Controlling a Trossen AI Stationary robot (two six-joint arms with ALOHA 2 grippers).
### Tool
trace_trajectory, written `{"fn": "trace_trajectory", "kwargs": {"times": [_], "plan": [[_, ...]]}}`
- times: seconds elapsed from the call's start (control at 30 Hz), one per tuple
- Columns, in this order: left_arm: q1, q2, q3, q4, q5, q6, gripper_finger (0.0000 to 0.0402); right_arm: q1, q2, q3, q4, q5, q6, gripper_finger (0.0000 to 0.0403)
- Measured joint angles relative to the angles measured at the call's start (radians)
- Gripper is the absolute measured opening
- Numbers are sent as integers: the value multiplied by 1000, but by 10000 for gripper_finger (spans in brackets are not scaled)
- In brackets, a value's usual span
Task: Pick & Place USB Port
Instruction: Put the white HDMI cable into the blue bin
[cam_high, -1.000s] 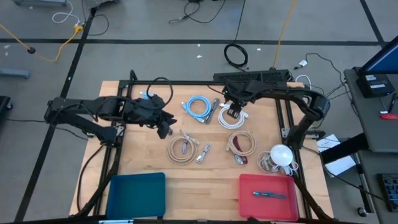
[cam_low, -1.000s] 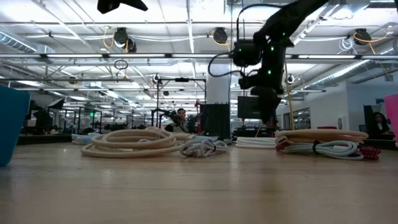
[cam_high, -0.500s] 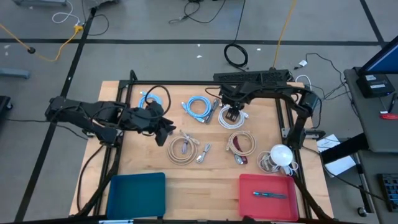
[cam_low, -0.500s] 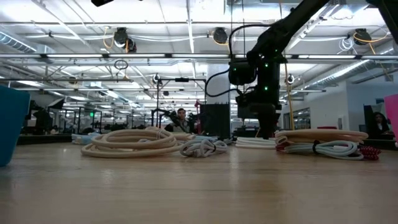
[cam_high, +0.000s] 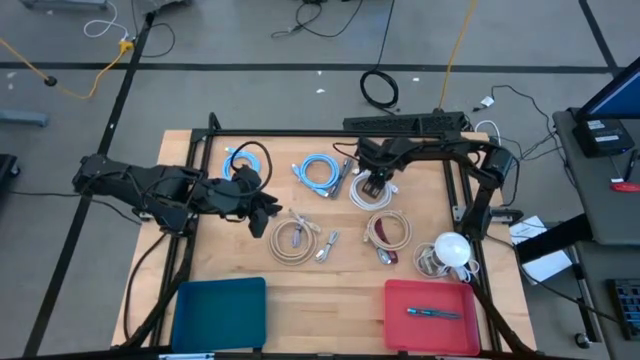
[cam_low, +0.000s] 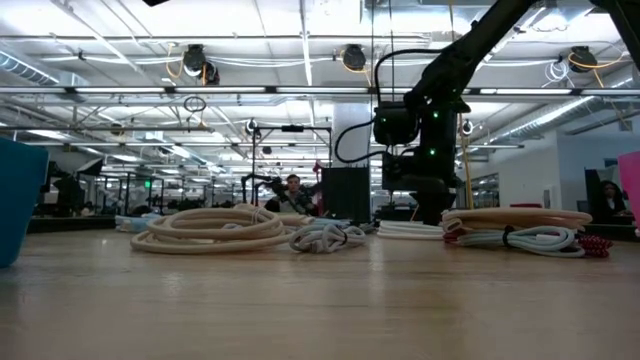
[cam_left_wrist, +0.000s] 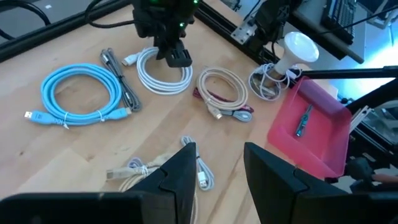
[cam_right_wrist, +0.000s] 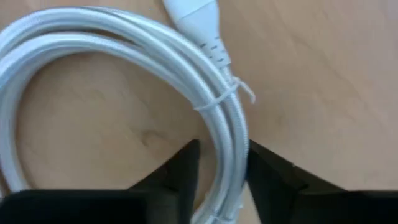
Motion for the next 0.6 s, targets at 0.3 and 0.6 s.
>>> {"fn": "trace_trajectory", "kwargs": {"times": [0.3, 0.6], "plan": [[3, 0, 0, 44, -41, -1, 136, 60, -60, 0, 13, 120, 54, 31], [8, 0, 0, 81, -148, -4, 136, 126, -313, 77, -2, 185, 160, 31]]}}
